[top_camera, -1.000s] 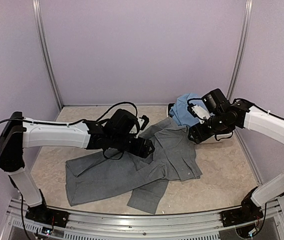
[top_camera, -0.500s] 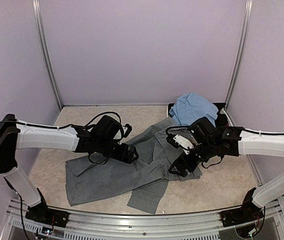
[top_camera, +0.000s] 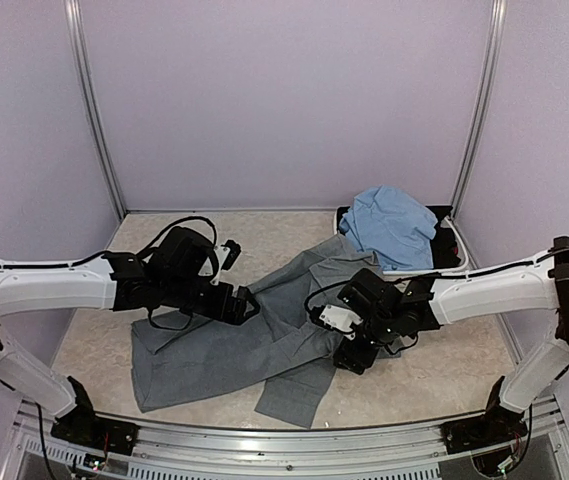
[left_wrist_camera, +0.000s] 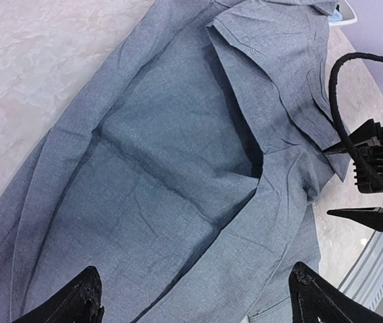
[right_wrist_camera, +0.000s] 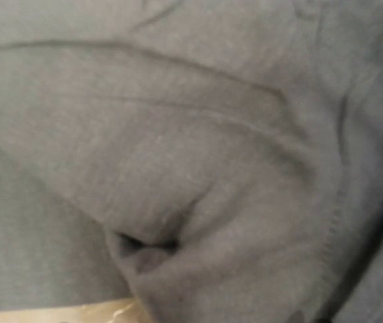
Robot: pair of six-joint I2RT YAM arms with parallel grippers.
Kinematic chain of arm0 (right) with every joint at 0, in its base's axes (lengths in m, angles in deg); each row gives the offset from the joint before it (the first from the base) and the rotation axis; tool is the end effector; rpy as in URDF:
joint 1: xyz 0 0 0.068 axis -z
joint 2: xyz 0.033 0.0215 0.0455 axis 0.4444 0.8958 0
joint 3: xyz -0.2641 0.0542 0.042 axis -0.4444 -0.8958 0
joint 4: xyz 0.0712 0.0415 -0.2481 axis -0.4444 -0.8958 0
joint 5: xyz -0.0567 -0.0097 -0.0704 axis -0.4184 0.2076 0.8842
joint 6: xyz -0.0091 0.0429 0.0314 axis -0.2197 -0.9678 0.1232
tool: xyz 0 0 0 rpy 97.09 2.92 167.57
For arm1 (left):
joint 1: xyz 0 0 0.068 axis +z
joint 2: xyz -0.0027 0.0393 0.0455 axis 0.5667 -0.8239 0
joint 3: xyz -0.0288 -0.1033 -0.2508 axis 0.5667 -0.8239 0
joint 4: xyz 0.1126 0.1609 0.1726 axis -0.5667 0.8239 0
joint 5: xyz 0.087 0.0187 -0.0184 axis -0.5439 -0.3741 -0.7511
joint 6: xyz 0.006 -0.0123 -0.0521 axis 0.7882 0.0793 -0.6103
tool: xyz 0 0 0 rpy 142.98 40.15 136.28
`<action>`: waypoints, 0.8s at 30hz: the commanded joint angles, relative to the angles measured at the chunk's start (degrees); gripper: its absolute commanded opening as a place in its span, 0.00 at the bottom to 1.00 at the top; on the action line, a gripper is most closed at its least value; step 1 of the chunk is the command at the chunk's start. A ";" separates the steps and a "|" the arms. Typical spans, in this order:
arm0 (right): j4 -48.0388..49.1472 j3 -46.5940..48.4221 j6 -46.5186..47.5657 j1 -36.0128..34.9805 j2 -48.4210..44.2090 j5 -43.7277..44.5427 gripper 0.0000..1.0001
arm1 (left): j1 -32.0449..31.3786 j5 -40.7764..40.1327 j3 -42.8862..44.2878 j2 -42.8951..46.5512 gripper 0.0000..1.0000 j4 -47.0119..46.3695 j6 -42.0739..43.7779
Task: Fold and stack the long sleeve shirts
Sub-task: Pick up the 1/3-folded shirt from the center of the board.
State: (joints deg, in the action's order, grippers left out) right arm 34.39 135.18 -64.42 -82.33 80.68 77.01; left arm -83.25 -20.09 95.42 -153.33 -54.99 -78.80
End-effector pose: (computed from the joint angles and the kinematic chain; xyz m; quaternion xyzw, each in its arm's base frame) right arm 0.1674 0.2452 0.1725 -0.4635 0.8552 0.0883 0.2145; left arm 0.1991 -0.2290 0.2340 0.1990 0.8994 -0.2475 0.3003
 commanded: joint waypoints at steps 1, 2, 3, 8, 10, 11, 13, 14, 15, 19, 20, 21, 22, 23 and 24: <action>1.57 1.25 2.33 -2.09 3.73 3.40 0.70 | 0.48 -1.84 -2.09 1.54 0.91 3.36 -1.55; 1.49 1.67 2.41 -2.22 4.69 3.93 0.68 | 0.48 -2.11 -2.51 1.78 0.91 3.86 -2.06; 1.55 1.97 2.43 -2.32 5.74 4.57 0.66 | 0.43 -2.17 -2.92 2.31 0.91 4.38 -2.50; 1.95 3.39 2.41 -2.55 8.78 6.37 0.50 | -1.45 -3.97 -3.43 4.21 0.92 9.17 -5.39; 2.32 3.60 2.44 -2.58 8.86 6.68 0.42 | -3.86 -6.82 -2.82 3.91 0.93 12.36 -6.16; 2.46 3.58 2.63 -2.63 8.78 6.77 0.37 | -5.05 -8.25 -2.57 3.74 0.93 13.72 -6.45; 2.38 3.75 2.94 -2.67 8.69 7.35 0.24 | -6.73 -10.00 -2.55 3.14 0.94 15.84 -7.06; 2.10 3.93 3.04 -2.64 8.62 7.63 0.16 | -7.33 -10.40 -2.71 3.00 0.94 16.29 -7.26; 1.55 4.17 3.05 -2.67 8.53 7.90 0.09 | -7.75 -10.61 -2.98 2.93 0.94 16.69 -7.46; -0.20 4.53 2.96 -2.93 6.90 7.67 0.00 | -8.69 -11.57 -3.07 3.23 0.95 18.86 -7.68; -0.62 4.57 2.92 -2.92 6.39 7.15 0.00 | -8.79 -11.70 -3.11 3.58 0.95 19.24 -7.61; -1.21 4.60 2.82 -2.94 5.78 6.95 0.00 | -8.83 -11.66 -3.23 3.77 0.95 19.52 -7.55; -1.70 4.56 2.73 -2.94 5.33 6.96 0.00 | -9.04 -11.68 -3.31 4.00 0.95 19.66 -7.59; -2.01 4.54 2.70 -2.94 4.90 6.99 0.02 | -9.26 -11.65 -3.45 4.11 0.95 19.69 -7.59; -2.20 4.23 2.78 -2.92 4.50 7.15 0.03 | -9.56 -11.68 -3.56 4.02 0.95 19.69 -7.63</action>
State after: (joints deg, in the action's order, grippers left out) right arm 34.63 138.55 -61.49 -84.71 88.09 83.68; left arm -91.75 -30.16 92.21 -150.14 -37.57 -85.77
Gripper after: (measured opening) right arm 0.016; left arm 0.946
